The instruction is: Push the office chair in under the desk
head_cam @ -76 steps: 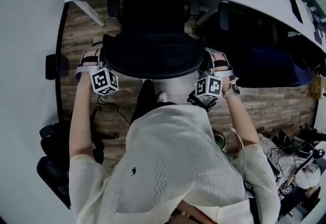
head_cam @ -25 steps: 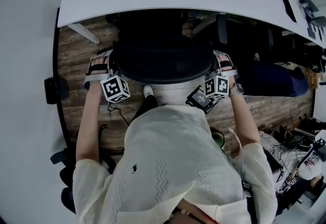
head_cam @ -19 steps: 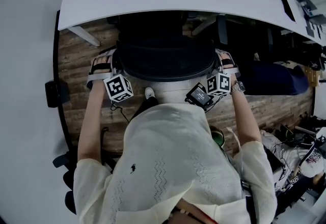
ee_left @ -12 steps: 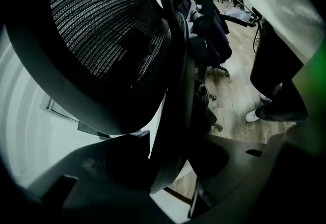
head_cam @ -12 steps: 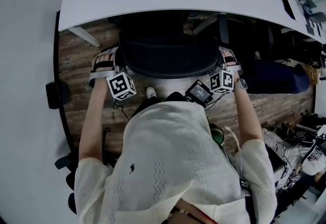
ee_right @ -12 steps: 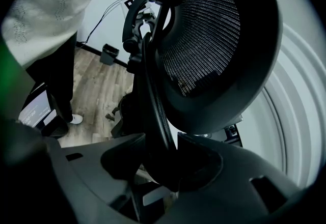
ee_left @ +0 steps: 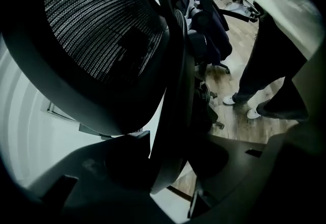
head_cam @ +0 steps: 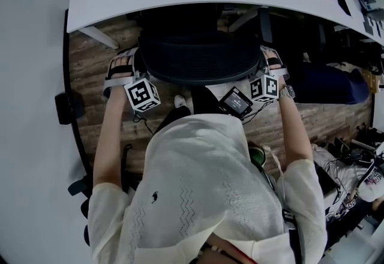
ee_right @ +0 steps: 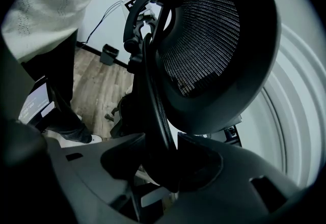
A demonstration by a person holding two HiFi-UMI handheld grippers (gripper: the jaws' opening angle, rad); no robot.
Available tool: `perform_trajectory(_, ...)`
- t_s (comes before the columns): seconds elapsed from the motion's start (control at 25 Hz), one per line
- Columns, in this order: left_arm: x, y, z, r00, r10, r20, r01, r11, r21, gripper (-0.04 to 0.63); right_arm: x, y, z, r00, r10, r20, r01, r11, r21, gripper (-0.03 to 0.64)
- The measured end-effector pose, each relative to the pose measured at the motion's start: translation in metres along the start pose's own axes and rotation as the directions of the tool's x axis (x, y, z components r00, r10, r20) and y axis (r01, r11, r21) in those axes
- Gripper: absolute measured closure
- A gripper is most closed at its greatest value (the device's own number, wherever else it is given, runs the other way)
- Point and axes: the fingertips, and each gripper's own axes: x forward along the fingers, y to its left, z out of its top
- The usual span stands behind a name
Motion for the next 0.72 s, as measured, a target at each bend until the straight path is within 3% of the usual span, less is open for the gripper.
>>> perform_trajectory(0.72, 0.021, 0.017, -0.001, 1.000, 0.016, -0.018, -0.017, 1.000, -0.005, 0.396, 0.020, -0.017, -0.003, 1.000, -0.013, 0.012, 0.013, 1.000, 0.004, 0.419)
